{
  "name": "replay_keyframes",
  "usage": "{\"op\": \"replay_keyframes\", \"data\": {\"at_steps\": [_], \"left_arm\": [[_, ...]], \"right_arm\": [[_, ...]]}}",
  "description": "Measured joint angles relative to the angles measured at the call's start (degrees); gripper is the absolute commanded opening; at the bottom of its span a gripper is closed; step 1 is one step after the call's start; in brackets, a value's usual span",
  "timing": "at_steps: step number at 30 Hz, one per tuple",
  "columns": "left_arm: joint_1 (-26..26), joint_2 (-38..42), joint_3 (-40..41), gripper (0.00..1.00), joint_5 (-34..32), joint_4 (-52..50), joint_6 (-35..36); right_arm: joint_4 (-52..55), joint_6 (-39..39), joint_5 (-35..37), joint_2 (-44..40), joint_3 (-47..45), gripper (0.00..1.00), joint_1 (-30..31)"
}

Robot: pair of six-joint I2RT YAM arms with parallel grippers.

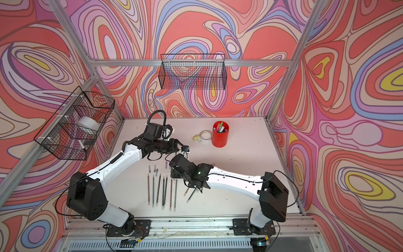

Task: Remove the protective cover of the pencils
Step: Remove the protective sleeve from the pencil.

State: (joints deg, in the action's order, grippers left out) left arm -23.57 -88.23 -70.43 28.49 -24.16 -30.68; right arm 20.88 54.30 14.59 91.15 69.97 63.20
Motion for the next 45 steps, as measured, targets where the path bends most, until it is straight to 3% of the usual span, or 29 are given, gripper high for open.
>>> {"op": "replay_keyframes", "data": {"at_steps": [6,21,29,34,38,40,42,45], "left_arm": [[0.0,0.0,0.0,0.47,0.0,0.0,0.0],[0.0,0.0,0.0,0.12,0.0,0.0,0.0],[0.4,0.0,0.0,0.0,-0.5,0.0,0.5],[0.4,0.0,0.0,0.0,-0.5,0.0,0.4],[0.3,0.0,-0.3,0.0,-0.5,-0.1,0.4],[0.3,0.0,-0.5,0.0,-0.4,-0.1,0.4],[0.3,0.0,-0.7,0.0,-0.4,-0.1,0.4],[0.3,-0.1,-0.8,0.0,-0.4,-0.1,0.4]], "right_arm": [[-1.0,-0.5,-1.5,1.4,1.4,0.0,-0.1],[-1.2,-0.9,-2.3,2.8,2.3,0.0,-0.2],[-1.1,-1.1,-2.2,2.8,2.5,0.0,-0.3],[-1.2,-0.8,-2.1,2.8,2.4,0.24,-0.3],[-1.2,-0.3,-2.1,2.8,2.4,0.31,-0.3],[-1.1,-0.2,-2.1,2.8,2.4,0.29,-0.3],[-1.1,0.2,-2.2,2.8,2.4,0.16,-0.5],[-1.0,0.3,-2.5,2.8,2.4,0.06,-0.6]]}}
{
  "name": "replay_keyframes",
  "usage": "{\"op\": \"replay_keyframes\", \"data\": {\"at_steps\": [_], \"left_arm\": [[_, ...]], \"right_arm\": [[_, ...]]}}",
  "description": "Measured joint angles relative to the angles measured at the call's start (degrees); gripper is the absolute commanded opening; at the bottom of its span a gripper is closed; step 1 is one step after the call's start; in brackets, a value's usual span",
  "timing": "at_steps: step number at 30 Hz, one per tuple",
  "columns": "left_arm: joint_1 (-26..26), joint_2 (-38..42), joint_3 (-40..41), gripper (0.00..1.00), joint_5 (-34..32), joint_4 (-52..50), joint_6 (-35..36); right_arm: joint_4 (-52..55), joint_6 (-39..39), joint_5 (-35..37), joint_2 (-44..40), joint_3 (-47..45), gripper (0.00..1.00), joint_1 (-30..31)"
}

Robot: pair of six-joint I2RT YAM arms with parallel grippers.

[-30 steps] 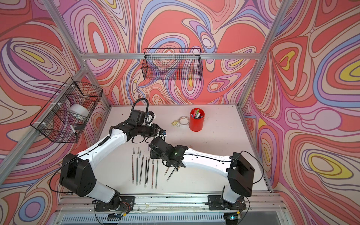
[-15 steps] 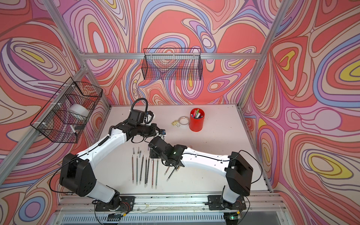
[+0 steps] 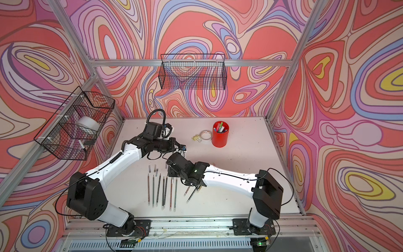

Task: Remove the protective cover of the pencils
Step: Remove the protective sleeve from the pencil.

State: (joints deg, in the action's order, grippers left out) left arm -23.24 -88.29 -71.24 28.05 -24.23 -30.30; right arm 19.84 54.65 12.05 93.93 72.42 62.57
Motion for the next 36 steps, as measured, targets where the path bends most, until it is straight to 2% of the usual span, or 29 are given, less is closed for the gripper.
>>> {"op": "replay_keyframes", "data": {"at_steps": [4,22,36], "left_arm": [[-0.1,-0.5,-0.1,0.0,0.0,-0.2,0.0],[-0.1,-0.8,-0.3,0.0,-1.1,-2.3,0.1],[-1.7,-2.6,-1.4,0.0,-0.4,-6.5,0.0]], "right_arm": [[-0.2,0.0,-0.3,0.0,0.0,0.0,0.0],[0.4,-0.2,-3.1,-0.5,-0.3,0.0,-0.3],[-2.7,3.4,-3.9,-5.4,-7.0,0.0,0.9]]}}
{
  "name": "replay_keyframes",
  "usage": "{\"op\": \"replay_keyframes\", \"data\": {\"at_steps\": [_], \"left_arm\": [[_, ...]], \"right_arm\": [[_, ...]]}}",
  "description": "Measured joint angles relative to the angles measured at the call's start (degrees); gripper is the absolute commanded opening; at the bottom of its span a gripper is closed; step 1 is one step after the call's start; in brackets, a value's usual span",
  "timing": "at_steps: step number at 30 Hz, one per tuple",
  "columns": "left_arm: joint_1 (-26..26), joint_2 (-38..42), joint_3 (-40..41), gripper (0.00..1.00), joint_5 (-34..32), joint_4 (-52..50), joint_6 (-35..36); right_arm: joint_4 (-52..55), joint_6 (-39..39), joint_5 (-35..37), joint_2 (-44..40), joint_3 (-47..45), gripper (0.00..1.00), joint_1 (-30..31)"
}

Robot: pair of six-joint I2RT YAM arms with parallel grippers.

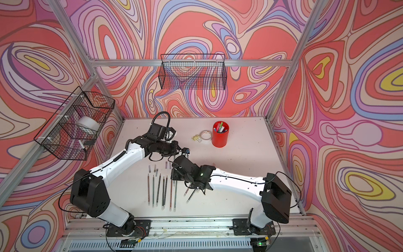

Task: Remove the protective cover of the pencils
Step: Remove the protective sleeve from the pencil.

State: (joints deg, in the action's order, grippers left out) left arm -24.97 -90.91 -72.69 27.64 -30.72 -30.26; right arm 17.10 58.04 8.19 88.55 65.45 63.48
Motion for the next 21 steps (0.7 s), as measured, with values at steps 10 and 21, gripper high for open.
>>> {"op": "replay_keyframes", "data": {"at_steps": [10,21], "left_arm": [[2.7,-1.5,-1.6,0.0,-4.7,-0.2,0.0],[2.8,-3.5,-4.3,0.0,-7.3,-1.3,0.0]], "right_arm": [[-0.4,4.3,0.0,0.0,-5.9,0.0,5.3],[2.0,9.2,2.5,0.9,-6.4,0.0,6.4]]}}
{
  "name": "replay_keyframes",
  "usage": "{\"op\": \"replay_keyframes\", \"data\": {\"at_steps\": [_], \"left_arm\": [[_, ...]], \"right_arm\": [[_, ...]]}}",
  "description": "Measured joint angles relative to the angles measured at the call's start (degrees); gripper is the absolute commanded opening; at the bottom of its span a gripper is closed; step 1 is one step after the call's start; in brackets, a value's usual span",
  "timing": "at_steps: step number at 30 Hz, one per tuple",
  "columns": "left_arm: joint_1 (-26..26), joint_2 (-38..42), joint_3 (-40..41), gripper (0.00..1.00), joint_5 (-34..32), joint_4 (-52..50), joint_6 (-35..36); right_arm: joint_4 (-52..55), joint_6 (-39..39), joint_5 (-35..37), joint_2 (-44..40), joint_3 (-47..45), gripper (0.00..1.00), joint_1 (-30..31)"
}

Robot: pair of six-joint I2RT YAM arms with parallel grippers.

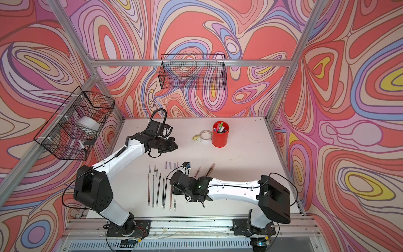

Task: Remove the protective cover of the pencils
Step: Remove the protective sleeve from the pencil, then place the pencil at the center of the board.

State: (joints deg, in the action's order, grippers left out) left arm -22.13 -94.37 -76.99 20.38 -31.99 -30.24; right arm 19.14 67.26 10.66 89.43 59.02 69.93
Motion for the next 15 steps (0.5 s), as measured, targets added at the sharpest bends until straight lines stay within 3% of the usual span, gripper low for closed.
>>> {"op": "replay_keyframes", "data": {"at_steps": [15], "left_arm": [[-0.7,-8.6,-4.9,0.0,-1.4,-7.7,0.2]], "right_arm": [[5.4,2.1,-4.2,11.0,3.8,0.0,0.0]]}}
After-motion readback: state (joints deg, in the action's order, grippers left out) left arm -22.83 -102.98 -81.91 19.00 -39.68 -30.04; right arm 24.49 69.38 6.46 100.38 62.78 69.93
